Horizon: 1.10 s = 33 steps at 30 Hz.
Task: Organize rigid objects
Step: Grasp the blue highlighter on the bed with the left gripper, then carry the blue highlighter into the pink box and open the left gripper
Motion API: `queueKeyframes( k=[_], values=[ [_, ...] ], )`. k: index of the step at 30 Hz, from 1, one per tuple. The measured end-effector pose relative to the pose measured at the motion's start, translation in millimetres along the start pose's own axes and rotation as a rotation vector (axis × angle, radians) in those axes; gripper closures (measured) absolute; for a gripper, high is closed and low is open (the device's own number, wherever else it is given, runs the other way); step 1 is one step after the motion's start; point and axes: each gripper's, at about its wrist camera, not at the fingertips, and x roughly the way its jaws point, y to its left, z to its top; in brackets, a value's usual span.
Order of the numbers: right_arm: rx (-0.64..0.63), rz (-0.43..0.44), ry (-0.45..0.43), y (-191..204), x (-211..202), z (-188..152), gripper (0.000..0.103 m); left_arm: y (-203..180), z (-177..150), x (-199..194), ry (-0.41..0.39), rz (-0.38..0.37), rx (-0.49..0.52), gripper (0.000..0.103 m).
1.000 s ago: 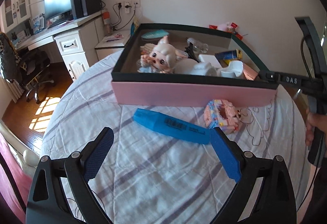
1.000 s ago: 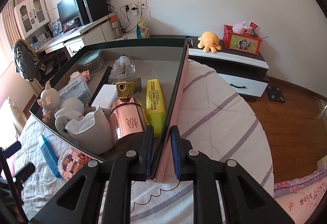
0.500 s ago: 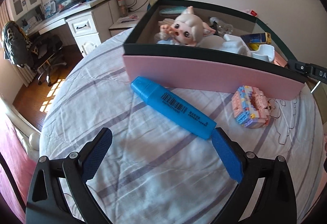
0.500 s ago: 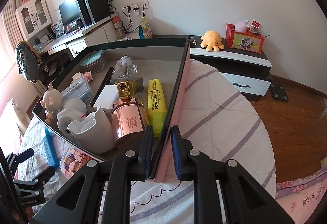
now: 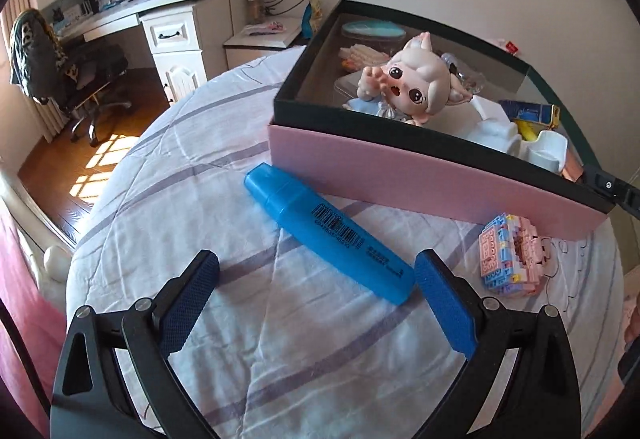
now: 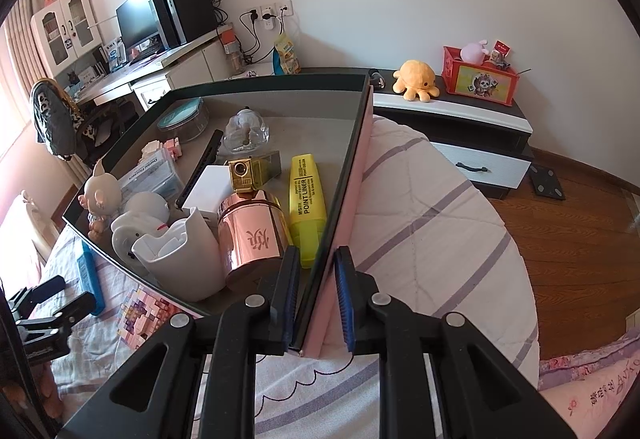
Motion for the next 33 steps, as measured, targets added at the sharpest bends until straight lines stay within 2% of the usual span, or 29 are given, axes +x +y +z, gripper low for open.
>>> queueKeyframes(
  k=[3, 6, 10, 14, 17, 24, 25, 26, 27, 28, 33],
  values=[
    [-0.004, -0.004, 0.002, 2, 1, 0, 0.085, 2, 3, 1, -0.009, 0.007, 0.009, 0.004],
    [-0.009, -0.004, 0.004, 2, 1, 0, 0.085, 16, -1, -5, -0.017, 0.020, 0.024, 0.012],
    [-0.011, -0.004, 0.004, 2, 1, 0, 0.085, 44, -4, -17, -0.044, 0.099, 0.004, 0.019],
    [-0.009, -0.003, 0.005, 2, 1, 0, 0.085, 57, 4, -10, -0.035, 0.091, 0.000, 0.040],
    [-0.011, -0.006, 0.007, 2, 1, 0, 0.084, 55, 11, -1, -0.037, 0.115, 0.019, 0.046],
    [-0.012, -0.010, 0.008, 3, 3, 1, 0.084, 49, 29, 16, -0.044, 0.079, 0.069, 0.046],
    [-0.011, -0.011, 0.009, 3, 3, 1, 0.084, 49, 29, 17, -0.044, 0.061, 0.078, 0.054],
    [-0.010, -0.010, 0.010, 3, 4, 1, 0.083, 49, 30, 16, -0.046, 0.025, 0.084, 0.067],
    [-0.009, -0.010, 0.010, 3, 4, 1, 0.083, 48, 30, 15, -0.051, 0.010, 0.089, 0.076],
    [-0.009, -0.010, 0.010, 3, 4, 1, 0.083, 48, 30, 13, -0.058, -0.002, 0.088, 0.079],
    [-0.008, -0.015, 0.013, 3, 4, 0, 0.083, 54, 27, 6, -0.062, -0.052, 0.076, 0.079]
  ],
)
